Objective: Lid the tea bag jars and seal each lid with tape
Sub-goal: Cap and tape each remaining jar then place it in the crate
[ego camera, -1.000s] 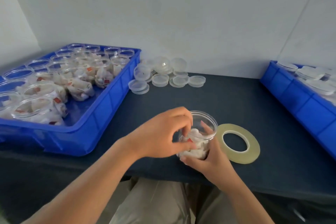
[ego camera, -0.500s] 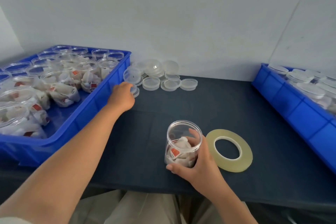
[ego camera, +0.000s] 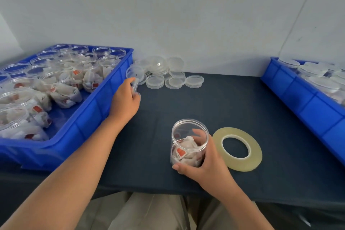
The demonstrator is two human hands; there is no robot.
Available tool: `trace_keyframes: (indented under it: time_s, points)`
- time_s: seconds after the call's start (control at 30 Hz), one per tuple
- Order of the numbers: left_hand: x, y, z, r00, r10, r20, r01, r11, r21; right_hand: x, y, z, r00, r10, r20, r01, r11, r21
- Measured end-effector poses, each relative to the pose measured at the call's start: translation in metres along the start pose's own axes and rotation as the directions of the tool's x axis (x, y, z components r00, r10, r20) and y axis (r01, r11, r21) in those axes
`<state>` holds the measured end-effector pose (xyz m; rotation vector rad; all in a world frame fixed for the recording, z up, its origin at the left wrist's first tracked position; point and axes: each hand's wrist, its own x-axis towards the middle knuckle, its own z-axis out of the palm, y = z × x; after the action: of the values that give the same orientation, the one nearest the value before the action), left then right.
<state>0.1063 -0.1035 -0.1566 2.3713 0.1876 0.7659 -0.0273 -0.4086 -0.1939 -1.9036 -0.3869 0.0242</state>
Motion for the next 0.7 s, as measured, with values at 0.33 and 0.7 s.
trace_keyframes:
  time_s: [0.33,0.7]
  points:
    - [-0.096,0.038,-0.034,0.853,-0.218,0.474,0.407,0.847,-0.342,-0.003,-0.007,0.000,1.000,0.020,0.007,-0.020,1.000,-0.004]
    - [-0.142,0.025,-0.025,0.761,0.025,0.649,-0.222,0.949,0.224,-0.003,-0.008,0.000,1.000,0.020,0.003,-0.020,1.000,-0.010]
